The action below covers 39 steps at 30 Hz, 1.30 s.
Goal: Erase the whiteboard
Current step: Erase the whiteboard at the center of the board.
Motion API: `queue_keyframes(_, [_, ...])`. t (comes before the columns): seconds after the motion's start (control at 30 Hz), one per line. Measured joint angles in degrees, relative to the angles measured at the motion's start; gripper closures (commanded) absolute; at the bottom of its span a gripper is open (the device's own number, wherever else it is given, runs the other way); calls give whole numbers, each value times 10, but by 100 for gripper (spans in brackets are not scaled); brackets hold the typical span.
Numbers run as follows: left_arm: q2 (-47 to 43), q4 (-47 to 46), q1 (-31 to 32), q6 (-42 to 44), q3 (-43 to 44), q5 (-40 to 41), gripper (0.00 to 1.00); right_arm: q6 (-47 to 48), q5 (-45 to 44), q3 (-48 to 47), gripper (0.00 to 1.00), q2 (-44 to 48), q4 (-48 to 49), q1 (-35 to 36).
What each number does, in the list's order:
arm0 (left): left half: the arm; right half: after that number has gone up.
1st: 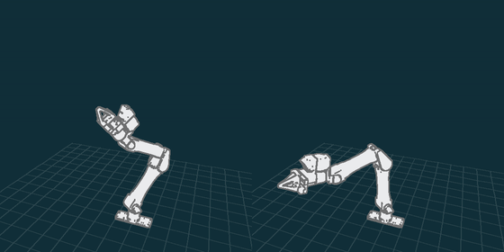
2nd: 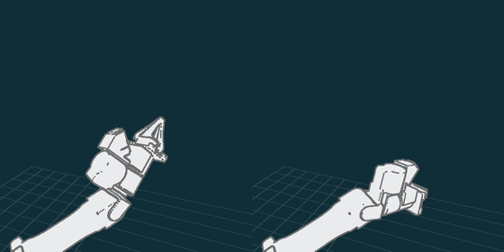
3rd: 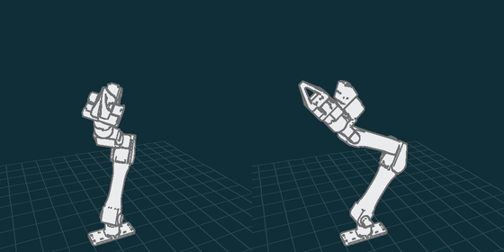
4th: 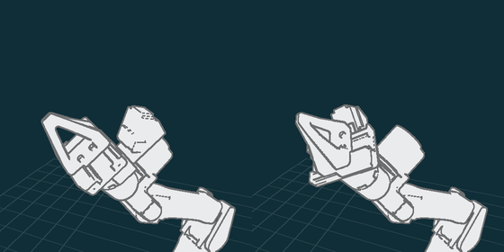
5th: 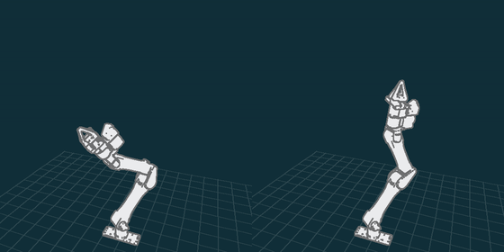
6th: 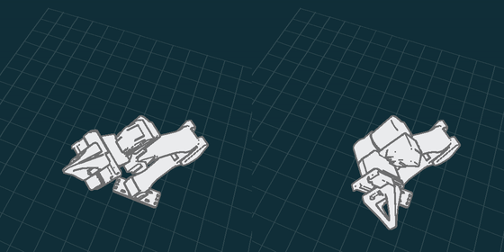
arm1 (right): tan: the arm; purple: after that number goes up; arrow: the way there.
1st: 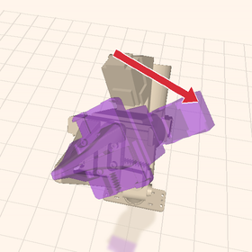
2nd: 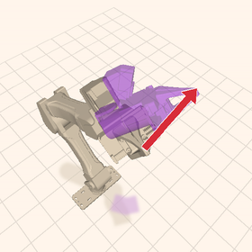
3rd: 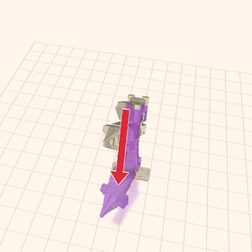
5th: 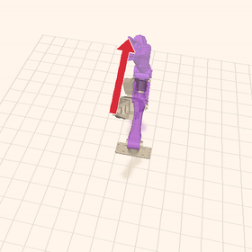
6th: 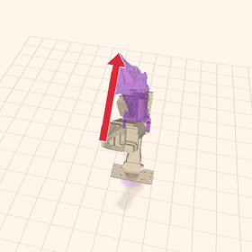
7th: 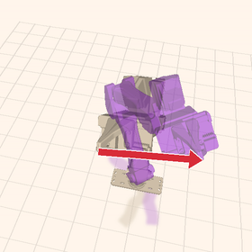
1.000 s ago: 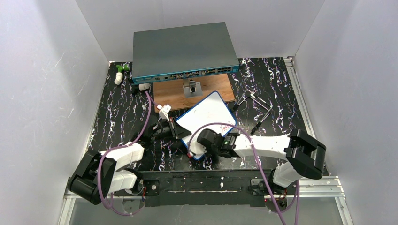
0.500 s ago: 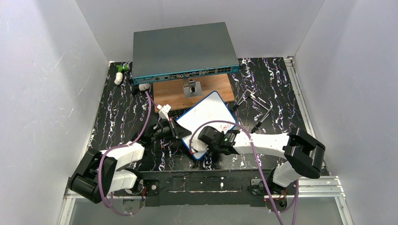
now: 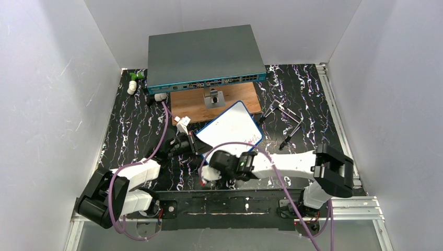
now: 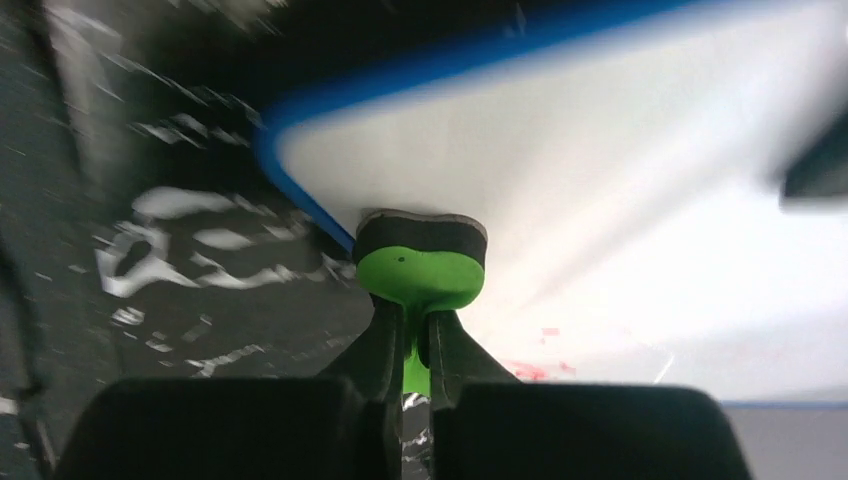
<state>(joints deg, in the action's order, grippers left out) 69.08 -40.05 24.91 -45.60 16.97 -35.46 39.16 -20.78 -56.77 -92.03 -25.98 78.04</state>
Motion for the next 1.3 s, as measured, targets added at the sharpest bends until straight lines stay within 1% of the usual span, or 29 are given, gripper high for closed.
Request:
queue_keyframes(0.1, [-2,3,0,-6,0,1,100,-2,28,31,99,39,14,-68])
queue_keyframes(0.23, [-2,3,0,-21,0,-5,100,-15,34,53,99,67,27,-168])
queue_keyframes(0.37, [-3,7,1,-25,0,-6,100,-26,35,56,99,63,39,-211])
queue_keyframes(0.5, [-7,16,0,-24,0,-2,100,-36,45,52,99,54,39,-221])
queue_keyframes(0.67, [-8,16,0,-24,0,-2,100,-43,48,45,99,54,25,-199])
queue_keyframes(0.8, [-9,17,0,-24,0,-4,100,-52,86,22,99,54,6,-172])
queue_keyframes(0.9, [-17,28,0,-17,0,-5,100,-56,100,20,99,54,8,-174])
queue_keyframes(1.0, [-32,43,0,-7,0,-2,100,-61,130,23,99,57,14,-200])
queue_keyframes(1.1, [-47,50,0,-4,-3,0,100,-70,151,25,99,61,17,-255])
queue_keyframes(1.2, [-58,50,1,-5,-12,-2,100,-80,152,25,99,61,17,-309])
queue_keyframes(1.3, [-60,50,3,-8,-17,-6,100,-87,150,25,99,57,16,-328])
